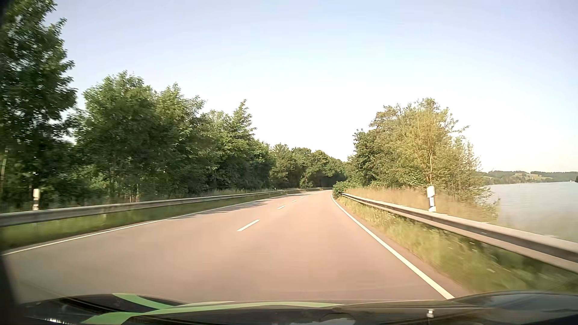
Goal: Follow the waypoints while adhering to traffic rules and regulations
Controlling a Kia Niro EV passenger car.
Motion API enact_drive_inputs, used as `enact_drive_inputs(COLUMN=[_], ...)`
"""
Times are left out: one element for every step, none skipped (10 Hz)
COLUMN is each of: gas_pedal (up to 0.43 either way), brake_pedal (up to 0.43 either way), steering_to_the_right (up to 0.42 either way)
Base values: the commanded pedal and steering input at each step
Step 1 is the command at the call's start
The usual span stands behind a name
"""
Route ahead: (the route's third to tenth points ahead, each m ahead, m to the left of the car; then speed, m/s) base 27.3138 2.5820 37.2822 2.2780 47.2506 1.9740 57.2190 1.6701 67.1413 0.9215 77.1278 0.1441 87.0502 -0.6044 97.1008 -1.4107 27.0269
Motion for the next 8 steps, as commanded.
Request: enact_drive_inputs(gas_pedal=[0.287,0.268,0.197,0.177,0.15,0.15,0.15,0.15], brake_pedal=[0.0,0.0,0.0,0.0,0.0,0.0,0.0,0.0], steering_to_the_right=[0.006,0.006,0.006,0.006,0.006,0.006,0.007,0.007])
